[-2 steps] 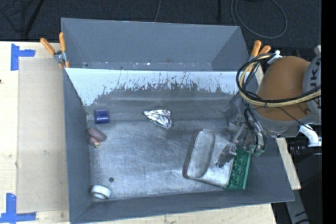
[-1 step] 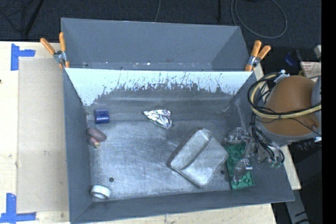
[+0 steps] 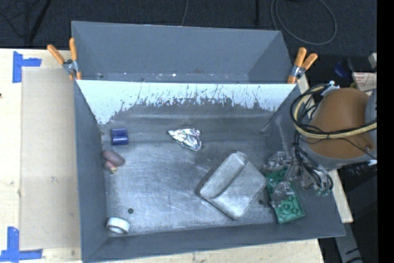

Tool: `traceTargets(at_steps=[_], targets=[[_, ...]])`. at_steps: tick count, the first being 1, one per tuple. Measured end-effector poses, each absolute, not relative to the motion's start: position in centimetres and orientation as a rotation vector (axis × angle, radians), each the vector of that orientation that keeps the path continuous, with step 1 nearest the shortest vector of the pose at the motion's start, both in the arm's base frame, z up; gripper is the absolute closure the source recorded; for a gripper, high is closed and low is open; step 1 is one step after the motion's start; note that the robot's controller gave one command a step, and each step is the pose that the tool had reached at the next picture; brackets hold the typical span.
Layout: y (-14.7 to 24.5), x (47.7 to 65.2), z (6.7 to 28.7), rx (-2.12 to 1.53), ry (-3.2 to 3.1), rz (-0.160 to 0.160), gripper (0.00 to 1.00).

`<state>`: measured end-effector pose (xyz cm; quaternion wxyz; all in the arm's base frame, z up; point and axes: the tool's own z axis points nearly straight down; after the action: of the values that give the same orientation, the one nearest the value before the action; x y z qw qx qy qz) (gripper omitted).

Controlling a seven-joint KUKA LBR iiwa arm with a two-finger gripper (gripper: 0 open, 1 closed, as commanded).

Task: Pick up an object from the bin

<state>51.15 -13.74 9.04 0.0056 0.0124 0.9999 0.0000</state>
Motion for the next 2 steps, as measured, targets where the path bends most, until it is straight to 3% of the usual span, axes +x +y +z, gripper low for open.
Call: traceTargets(at_steps=[1, 2], targets=[[-14.42, 53.21, 11.03, 0.342, 3.122, 0.001, 1.0], [-14.41, 53.16, 10.97, 0.342, 3.123, 0.001, 0.0]])
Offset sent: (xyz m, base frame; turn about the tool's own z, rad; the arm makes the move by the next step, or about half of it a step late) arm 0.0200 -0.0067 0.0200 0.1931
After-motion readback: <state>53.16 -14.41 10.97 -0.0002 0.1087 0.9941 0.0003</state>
